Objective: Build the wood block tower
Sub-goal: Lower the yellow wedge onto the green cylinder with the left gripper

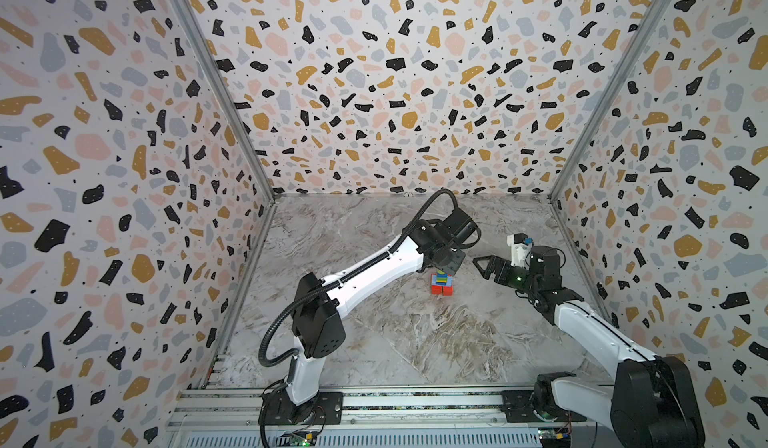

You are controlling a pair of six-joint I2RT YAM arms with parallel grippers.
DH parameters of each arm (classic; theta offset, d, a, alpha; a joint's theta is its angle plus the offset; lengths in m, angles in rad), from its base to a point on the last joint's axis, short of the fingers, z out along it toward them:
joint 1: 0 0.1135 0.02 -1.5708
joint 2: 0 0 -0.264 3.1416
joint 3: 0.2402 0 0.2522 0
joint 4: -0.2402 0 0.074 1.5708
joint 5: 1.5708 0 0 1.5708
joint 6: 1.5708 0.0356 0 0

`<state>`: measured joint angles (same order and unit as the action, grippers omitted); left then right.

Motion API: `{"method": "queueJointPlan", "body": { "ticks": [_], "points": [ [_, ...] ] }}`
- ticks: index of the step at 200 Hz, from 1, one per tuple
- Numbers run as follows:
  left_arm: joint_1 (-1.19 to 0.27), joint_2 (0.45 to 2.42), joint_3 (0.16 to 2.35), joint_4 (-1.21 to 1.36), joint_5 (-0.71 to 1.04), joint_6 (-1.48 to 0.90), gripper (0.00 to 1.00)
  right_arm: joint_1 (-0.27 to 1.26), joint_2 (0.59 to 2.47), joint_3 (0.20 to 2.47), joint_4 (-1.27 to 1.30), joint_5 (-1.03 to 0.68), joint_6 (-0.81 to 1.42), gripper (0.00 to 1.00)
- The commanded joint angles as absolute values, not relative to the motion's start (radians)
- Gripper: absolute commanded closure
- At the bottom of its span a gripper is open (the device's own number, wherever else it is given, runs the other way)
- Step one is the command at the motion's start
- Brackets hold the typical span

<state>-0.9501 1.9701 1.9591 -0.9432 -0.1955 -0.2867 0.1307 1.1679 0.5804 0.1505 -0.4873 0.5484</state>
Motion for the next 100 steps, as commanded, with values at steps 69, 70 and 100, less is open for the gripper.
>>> {"method": "queueJointPlan", "body": {
  "ticks": [69,70,100],
  "points": [
    [-0.954,1.999,2.009,-0.969,-0.244,-0.281,0.93,0.126,1.155,0.563,0.166,-0.501,0.54,0.01],
    [-0.955,2.0,2.009,-0.969,-0.243,-0.281,0.93,0.126,1.155,0.563,0.166,-0.502,0.54,0.01],
    [-0.953,2.0,2.013,-0.963,-0.239,-0.281,0.93,0.126,1.156,0.563,0.167,-0.502,0.54,0.01]
  ]
}}
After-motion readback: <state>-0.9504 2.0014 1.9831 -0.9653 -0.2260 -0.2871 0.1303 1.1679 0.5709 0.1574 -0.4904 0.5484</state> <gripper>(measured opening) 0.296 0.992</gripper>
